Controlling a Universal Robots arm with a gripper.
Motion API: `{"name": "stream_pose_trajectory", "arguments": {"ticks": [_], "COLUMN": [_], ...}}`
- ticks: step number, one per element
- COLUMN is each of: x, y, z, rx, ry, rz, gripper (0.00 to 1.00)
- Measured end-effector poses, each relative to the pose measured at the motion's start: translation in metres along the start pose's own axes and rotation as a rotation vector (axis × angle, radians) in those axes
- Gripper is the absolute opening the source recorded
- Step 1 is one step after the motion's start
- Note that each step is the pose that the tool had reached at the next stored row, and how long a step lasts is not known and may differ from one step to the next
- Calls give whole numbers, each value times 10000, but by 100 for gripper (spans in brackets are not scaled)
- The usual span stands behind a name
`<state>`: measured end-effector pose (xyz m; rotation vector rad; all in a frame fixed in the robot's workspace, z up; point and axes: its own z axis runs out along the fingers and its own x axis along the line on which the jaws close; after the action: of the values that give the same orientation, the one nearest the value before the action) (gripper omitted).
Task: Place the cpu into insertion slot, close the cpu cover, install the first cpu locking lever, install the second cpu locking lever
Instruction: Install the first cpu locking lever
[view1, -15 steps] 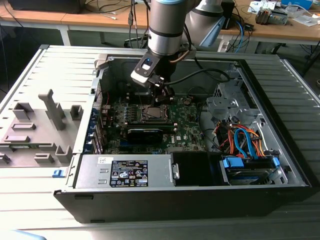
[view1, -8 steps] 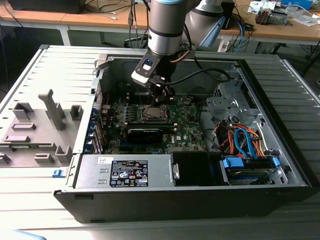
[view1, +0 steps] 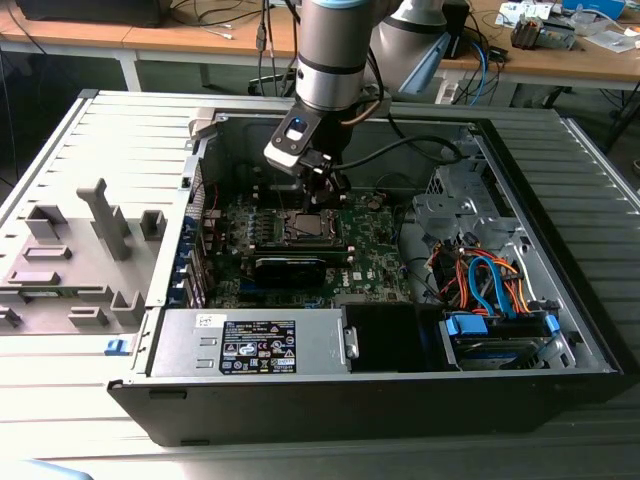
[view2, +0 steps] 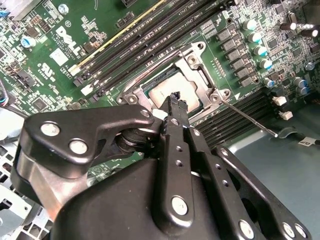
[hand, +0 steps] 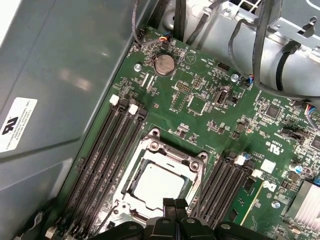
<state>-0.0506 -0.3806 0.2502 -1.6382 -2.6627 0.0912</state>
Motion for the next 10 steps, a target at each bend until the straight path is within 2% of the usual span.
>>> {"name": "stream_pose_trajectory", "arguments": {"ticks": [10], "x": [0], "y": [0], "z": [0], "rx": [-4], "ry": [-14], "rz": [-241], "gripper": [11]}}
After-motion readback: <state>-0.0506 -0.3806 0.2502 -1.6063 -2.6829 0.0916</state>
